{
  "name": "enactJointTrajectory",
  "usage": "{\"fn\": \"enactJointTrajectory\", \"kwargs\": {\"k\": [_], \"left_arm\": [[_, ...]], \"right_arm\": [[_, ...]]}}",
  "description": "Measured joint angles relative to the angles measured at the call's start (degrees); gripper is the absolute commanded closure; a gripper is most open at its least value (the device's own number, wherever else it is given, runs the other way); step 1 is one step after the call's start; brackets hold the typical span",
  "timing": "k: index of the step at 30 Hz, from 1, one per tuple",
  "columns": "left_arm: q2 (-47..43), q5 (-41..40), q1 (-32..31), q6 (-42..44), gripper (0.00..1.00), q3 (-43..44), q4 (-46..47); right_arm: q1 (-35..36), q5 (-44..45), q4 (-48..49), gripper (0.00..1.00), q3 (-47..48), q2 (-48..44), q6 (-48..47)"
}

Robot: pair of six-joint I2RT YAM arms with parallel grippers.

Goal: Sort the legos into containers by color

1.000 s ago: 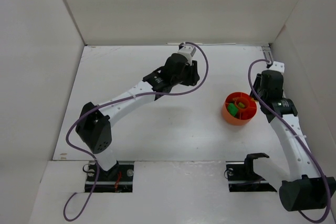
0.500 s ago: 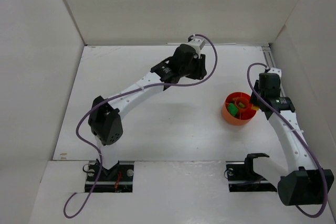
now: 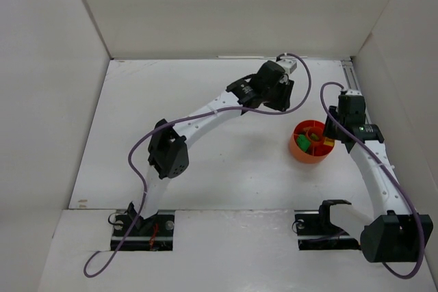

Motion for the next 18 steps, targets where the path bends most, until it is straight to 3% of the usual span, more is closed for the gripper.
{"fn": "enactJointTrajectory", "kwargs": {"k": [18], "left_arm": [[1.84,0.31,-1.01,0.33,1.00,3.89,-0.85]], "right_arm": [[-0.44,-2.60,0.07,0.93,0.00,-0.13,-1.84]]}}
